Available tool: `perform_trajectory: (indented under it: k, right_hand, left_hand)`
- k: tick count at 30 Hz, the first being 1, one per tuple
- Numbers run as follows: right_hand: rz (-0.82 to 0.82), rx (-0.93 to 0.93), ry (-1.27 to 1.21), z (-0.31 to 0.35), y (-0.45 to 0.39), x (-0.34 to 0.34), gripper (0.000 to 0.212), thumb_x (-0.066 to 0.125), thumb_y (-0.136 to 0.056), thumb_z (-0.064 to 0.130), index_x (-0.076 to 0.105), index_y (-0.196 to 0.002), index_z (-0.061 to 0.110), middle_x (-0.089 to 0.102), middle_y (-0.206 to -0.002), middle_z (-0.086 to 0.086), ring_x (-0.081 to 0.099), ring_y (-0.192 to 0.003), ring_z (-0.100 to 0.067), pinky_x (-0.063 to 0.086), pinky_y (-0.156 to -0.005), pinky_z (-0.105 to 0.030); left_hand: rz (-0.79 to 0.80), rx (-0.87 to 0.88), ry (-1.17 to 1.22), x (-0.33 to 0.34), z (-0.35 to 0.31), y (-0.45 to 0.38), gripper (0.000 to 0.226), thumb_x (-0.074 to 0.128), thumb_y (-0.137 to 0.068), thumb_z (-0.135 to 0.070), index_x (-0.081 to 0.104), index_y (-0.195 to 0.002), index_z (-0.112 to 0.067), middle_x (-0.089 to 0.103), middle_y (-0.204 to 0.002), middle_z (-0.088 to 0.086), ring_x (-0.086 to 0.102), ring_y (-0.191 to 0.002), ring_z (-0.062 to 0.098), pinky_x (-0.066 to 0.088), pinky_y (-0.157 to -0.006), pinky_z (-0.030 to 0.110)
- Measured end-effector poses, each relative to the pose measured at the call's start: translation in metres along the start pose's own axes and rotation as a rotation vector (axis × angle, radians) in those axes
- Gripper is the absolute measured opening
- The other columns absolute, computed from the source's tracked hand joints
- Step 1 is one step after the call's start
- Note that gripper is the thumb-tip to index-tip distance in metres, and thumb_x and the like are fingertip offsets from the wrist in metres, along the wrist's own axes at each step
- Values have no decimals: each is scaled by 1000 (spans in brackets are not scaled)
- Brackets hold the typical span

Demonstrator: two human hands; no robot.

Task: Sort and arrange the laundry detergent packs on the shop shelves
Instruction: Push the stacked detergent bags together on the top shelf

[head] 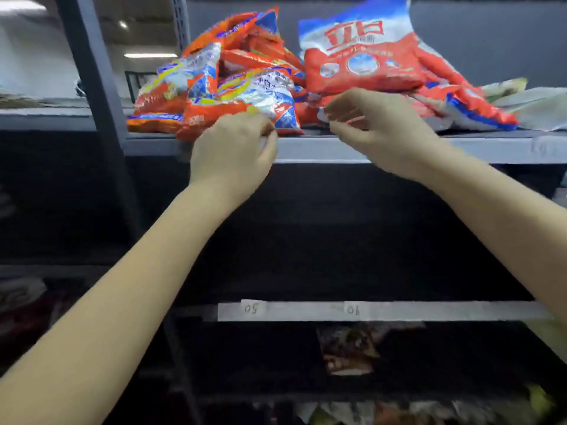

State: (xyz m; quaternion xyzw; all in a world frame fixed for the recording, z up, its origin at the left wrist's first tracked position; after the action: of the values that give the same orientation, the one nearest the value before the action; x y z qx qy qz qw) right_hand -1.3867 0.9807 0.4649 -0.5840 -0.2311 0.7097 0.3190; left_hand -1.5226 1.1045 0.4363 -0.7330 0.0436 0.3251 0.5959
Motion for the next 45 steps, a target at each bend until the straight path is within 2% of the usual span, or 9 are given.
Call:
perform_trajectory:
  k: [4,9,15,22,29,32,34,37,45]
  right_hand:
    - [57,113,-70,-19,91,20,26,57,-91,13,61,-117,11,62,-108,7,57,-99,-3,43,-91,-13]
    - [232,319,-97,-53,195,69,30,53,-95,16,57,-124,18,59,-120,9,52,-112,-1,39,-98,-16]
    - [496,622,-111,-115,307,137,30,51,-96,18,56,-125,20,59,-123,7,53,-115,-7,39,-95,-16]
    - [630,1023,-177,-188,407,211,27,50,-95,13,58,-121,13,62,-120,-2,57,-111,-16,42,-91,-22]
    - [562,1321,-324,-276,442,285,26,51,-96,21,59,-118,11,60,-107,0,54,-98,-13,37,-79,-19]
    - [283,1661,-666,-315,447,317,39,53,-95,26,53,-126,4,58,-121,-10,56,-111,-25,45,-93,-33]
    - [47,1884,-985,-332,446,335,44,51,-97,24,44,-133,-1,54,-129,-19,52,-121,-32,44,-98,-37]
    - [-59,2010,-1162,-349,446,352,46,52,-96,27,45,-132,-2,53,-132,-18,50,-124,-31,44,-96,-36]
    - [-124,2040,-1254,-354,465,373,33,48,-94,-4,46,-126,-10,57,-125,-26,56,-119,-32,48,-85,-34]
  left_hand:
    - [36,55,62,24,-26,87,29,46,-90,-26,69,-99,-13,70,-93,4,63,-85,29,50,-70,40]
    - [281,48,109,79,-54,179,15,59,-86,-19,71,-93,-13,71,-86,0,66,-76,23,53,-61,35]
    - [675,-112,221,155,-69,263,26,47,-97,-26,64,-115,-20,66,-112,-6,59,-103,16,47,-82,31]
    - [986,-336,217,252,-69,359,30,39,-99,-28,62,-119,-23,65,-112,-7,57,-104,12,48,-78,27]
    - [1173,-567,227,366,-67,396,30,39,-99,-28,62,-117,-19,64,-112,2,60,-96,20,43,-69,28]
    - [1238,-775,245,418,-59,406,36,37,-100,-33,61,-116,-12,63,-114,12,58,-103,30,40,-75,28]
    - [1206,-1068,314,448,-47,416,44,35,-100,-42,58,-120,-10,62,-119,12,57,-108,31,42,-86,30]
    - [1023,-1624,626,475,-46,435,49,39,-98,-48,55,-121,-8,61,-110,6,58,-102,26,44,-86,36]
    - [695,-1977,1029,505,-75,458,32,39,-102,-28,53,-120,-6,60,-123,13,56,-111,25,43,-88,34]
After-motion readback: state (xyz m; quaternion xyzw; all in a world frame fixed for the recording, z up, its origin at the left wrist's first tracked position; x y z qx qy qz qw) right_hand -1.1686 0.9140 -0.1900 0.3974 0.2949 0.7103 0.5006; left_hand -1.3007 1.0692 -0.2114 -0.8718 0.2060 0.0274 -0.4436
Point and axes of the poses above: each hand's wrist, its own y-axis away from the middle knuckle, its own x-axis out of the palm, z = x × y, the point moved 4 cm from there along -y, towards the middle knuckle
